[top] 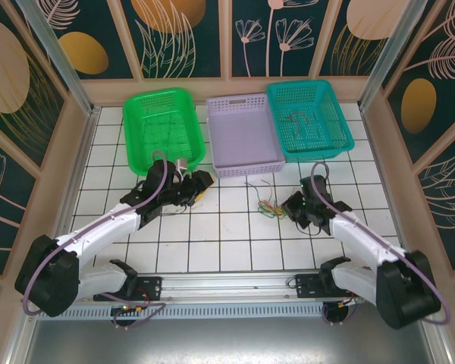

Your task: Untangle the cables

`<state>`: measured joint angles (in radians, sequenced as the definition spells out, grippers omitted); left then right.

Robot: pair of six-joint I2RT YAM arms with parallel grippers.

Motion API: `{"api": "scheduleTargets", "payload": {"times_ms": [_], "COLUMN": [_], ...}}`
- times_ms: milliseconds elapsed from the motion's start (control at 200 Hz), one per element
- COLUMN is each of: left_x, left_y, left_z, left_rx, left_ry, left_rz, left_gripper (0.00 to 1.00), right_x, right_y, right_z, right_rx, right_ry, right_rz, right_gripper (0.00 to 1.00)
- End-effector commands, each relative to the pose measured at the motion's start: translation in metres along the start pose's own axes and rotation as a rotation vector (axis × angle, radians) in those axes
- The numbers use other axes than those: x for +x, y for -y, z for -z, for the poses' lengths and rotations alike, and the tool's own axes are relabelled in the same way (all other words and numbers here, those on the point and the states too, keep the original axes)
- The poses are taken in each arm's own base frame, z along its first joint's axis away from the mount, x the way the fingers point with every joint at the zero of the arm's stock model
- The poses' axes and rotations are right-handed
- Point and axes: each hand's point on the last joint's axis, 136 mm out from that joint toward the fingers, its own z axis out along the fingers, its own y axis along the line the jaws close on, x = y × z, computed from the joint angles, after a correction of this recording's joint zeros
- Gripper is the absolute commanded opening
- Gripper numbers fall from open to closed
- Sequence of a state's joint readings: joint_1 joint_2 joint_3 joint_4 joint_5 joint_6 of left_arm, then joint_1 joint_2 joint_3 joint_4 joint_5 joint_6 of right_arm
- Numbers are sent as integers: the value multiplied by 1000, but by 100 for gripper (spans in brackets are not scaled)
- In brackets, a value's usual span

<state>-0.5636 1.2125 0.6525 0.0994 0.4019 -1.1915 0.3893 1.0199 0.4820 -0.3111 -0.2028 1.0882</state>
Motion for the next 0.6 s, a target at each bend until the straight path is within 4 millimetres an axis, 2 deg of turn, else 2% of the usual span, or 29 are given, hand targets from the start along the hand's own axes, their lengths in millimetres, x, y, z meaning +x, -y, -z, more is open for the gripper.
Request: {"api": "scheduleTargets", "payload": {"times_ms": [0,210,330,475,596], "left_x": [12,27,37,47,44], "left_y": [3,40,50,18,-14], "left_z": [-2,-11,-19,-31,-31], "left_rx": [6,88,82,-46,-191], "left_ry": [-51,-75,-83,-116,-92], "left_rz": [-24,-46,-59,-43,-73], "left_gripper": [66,69,69,63,58], "right_x": [8,24,35,48,55], "right_y": [-19,-46,-60,-74,-76], "right_z": [21,20,11,6,8], "right_rx": [-41,-73,-74,-88,-90], "right_ry": [15,-5,-26,-58,-76], "right_rz": [8,61,91,107,113], "right_gripper": [0,0,0,0,0]}}
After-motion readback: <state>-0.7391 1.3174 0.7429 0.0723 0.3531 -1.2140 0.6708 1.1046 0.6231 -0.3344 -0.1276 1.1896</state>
